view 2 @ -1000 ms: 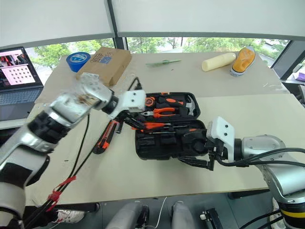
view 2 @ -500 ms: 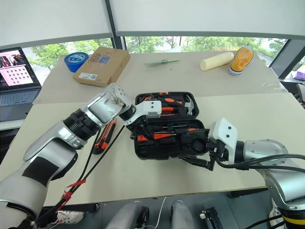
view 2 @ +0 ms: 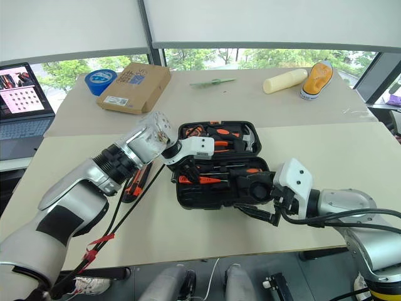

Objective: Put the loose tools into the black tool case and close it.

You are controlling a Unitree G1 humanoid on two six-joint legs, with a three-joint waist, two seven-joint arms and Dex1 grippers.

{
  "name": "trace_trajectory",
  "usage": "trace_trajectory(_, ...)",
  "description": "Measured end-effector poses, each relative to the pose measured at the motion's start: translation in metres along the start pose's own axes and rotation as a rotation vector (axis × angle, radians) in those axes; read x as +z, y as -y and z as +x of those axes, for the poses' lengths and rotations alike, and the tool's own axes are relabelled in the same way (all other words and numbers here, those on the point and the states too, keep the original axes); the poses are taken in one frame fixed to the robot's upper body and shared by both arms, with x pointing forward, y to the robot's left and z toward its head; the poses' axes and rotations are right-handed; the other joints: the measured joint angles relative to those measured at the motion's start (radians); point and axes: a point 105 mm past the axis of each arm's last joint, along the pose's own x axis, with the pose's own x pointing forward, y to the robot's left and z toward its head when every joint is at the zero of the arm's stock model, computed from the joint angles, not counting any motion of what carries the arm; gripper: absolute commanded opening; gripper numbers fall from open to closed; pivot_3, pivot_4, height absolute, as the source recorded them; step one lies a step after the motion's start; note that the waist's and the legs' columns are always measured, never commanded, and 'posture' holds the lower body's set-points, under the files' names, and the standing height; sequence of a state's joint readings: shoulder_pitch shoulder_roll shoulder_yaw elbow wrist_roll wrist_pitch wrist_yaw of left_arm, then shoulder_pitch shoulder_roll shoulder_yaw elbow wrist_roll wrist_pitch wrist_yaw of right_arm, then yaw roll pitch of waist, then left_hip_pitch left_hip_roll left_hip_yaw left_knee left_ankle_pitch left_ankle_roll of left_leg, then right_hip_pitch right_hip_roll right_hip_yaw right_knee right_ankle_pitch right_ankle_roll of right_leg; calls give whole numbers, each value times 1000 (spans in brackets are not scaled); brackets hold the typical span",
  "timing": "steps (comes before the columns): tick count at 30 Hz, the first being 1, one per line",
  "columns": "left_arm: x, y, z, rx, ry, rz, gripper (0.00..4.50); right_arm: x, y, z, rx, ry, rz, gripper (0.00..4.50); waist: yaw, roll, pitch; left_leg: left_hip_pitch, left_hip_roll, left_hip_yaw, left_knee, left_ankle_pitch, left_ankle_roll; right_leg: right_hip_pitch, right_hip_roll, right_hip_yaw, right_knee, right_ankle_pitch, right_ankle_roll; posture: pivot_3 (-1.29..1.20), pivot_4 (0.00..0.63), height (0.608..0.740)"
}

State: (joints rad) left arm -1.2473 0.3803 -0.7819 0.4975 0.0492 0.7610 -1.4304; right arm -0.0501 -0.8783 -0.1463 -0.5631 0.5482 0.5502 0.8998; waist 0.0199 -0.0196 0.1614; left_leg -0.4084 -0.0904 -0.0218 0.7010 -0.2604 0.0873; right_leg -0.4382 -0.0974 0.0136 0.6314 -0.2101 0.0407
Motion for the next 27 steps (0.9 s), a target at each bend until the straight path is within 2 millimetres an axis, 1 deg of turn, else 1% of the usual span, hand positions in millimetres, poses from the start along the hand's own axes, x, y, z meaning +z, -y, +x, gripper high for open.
trace_trajectory(8,2,-1,5,-24,16,-65,390,1,-1,0,-11,-1,-20,4500,1,0,0,0,0,0,0,0,0,0,0,0,0,0,0,0,150,738)
trace_trajectory(9,2,-1,5,-24,16,-68,1391,0,-2,0,-12,-4,-16,4500,0,0,0,0,0,0,0,0,0,0,0,0,0,0,0,0,150,738)
trace_trajectory(10,1,-1,5,-25,14,-69,1601,-1,-2,0,-12,-4,-14,4500,0,0,0,-1,0,0,0,0,0,-1,0,0,0,0,0,0,150,738)
trace_trajectory(11,1,0,5,-29,15,-68,2091,-1,-2,0,-13,-4,-14,4500,-1,0,0,-1,0,0,0,0,0,-1,0,0,0,0,0,0,150,738)
trace_trajectory(13,1,1,3,-42,15,-65,2756,0,-2,0,-13,-2,-16,4500,-2,0,0,-1,0,0,0,0,-1,-1,0,0,0,0,0,0,150,738)
trace_trajectory(15,0,2,-3,-49,26,-53,3447,0,-2,0,-13,-1,-16,4500,-5,0,0,-1,0,0,0,0,-1,-2,0,0,0,0,0,0,150,738)
trace_trajectory(17,-3,0,-21,-18,56,-42,4301,0,-2,0,-12,-1,-17,4500,-7,0,0,-1,0,0,0,1,-1,-2,0,0,0,0,0,0,150,738)
trace_trajectory(18,-4,-1,-27,-12,68,-42,4476,0,-2,0,-11,0,-17,4500,-7,0,0,-1,0,0,0,1,-1,-2,0,0,1,0,0,0,150,738)
trace_trajectory(21,-3,5,-57,1,177,22,4476,0,-2,0,-11,-1,-16,4500,-9,0,0,-1,1,0,-2,1,-3,-3,0,1,1,0,0,0,150,738)
trace_trajectory(22,-1,6,-63,17,224,48,4259,0,-2,0,-10,0,-16,4500,-8,0,0,-1,1,0,-2,1,-3,-3,0,1,0,0,0,0,150,738)
trace_trajectory(23,-1,7,-65,26,257,57,3943,0,-2,0,-9,0,-16,4500,-7,0,0,-1,0,0,-1,1,-3,-2,-1,0,0,0,0,0,150,738)
trace_trajectory(24,-2,7,-64,37,294,66,3775,0,-2,0,-8,1,-17,4500,-5,0,0,0,0,0,-1,1,-3,-1,-1,0,0,0,0,0,150,738)
trace_trajectory(25,-6,8,-60,42,364,72,3301,0,-2,0,-6,1,-17,4500,-4,0,0,0,0,0,0,1,-3,-1,-1,0,0,0,0,0,150,738)
trace_trajectory(27,-16,12,-52,36,430,75,2779,0,-2,0,-5,1,-17,4500,-5,0,0,0,0,0,0,1,-3,-1,-1,1,0,0,0,0,150,738)
